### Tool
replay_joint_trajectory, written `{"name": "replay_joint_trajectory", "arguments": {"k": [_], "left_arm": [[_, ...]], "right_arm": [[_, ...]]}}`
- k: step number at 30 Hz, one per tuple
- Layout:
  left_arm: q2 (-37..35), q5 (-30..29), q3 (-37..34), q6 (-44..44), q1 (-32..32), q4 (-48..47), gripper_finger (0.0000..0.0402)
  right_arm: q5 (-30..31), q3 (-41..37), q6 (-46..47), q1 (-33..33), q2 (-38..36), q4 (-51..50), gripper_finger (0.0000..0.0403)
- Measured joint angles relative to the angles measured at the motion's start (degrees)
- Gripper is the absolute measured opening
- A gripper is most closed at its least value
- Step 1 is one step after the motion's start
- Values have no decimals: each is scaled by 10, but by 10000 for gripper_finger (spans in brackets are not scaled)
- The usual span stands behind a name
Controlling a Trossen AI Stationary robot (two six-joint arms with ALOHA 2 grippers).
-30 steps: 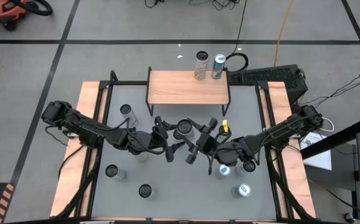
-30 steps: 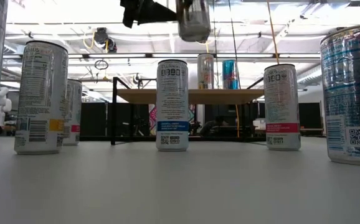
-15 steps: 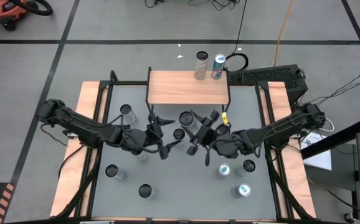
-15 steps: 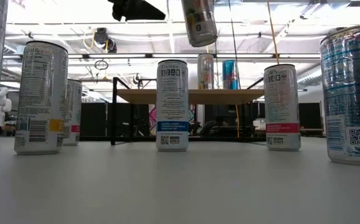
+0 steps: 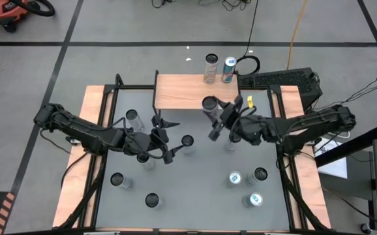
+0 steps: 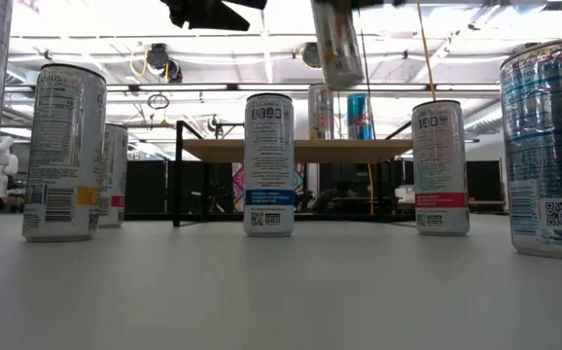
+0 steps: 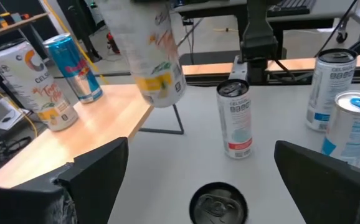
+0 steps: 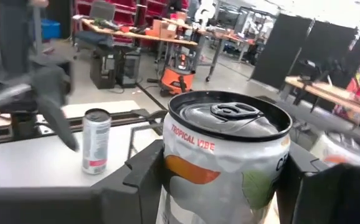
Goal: Place canned beverage on shelf
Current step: Put the right white yellow soda can on the shelf aligned with the other white yellow soda can
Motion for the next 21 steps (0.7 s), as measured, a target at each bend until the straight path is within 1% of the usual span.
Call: {"name": "replay_joint_trajectory", "arguments": {"k": [2,7,11,21], "left_arm": [[0,3,0,0,4,0,397],[0,4,0,4,8,-12,397],[0,5,0,4,13,-25,397],[0,5,0,2,14,-27,397]], "right_arm": [[-6,-33,-1,-21,-9,44,171],[-61,-81,-1,-72,-20,122,171],[-101,-86,-4,-113,-20,136,171],[-212,-86,7,-219,-13,129,171]]}}
